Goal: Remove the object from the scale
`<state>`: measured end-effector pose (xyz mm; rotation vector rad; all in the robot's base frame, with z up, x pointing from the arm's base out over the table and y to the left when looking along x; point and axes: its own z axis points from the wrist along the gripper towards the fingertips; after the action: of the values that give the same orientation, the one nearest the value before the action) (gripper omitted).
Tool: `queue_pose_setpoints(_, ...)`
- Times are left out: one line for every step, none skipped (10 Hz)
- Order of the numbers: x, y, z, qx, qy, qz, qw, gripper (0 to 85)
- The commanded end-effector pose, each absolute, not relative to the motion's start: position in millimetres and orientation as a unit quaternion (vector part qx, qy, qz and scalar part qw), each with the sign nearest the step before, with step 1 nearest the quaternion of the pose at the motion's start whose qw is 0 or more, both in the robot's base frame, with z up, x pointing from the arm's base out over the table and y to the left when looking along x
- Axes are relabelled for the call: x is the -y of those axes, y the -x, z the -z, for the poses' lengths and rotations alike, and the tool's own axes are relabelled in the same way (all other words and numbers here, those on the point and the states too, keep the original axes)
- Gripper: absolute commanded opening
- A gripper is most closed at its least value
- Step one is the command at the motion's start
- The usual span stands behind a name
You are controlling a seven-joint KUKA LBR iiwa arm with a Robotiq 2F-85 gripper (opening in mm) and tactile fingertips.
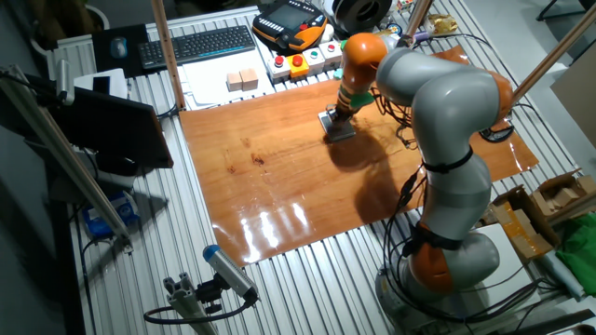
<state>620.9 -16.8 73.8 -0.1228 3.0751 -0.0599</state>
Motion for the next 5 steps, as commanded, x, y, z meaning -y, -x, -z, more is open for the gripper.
queue_pose_setpoints(25,-619,-77,-0.998,0.04,0.023,0.034,0.7)
queue_pose_setpoints(35,-617,-79,-0.998,0.04,0.028,0.038,0.7)
queue_pose_setpoints(44,-615,-79,-0.998,0.038,0.031,0.041,0.7)
queue_pose_setpoints(55,-613,-77,-0.998,0.038,0.028,0.042,0.7)
queue_pose_setpoints(63,-611,-77,-0.998,0.037,0.026,0.043,0.7)
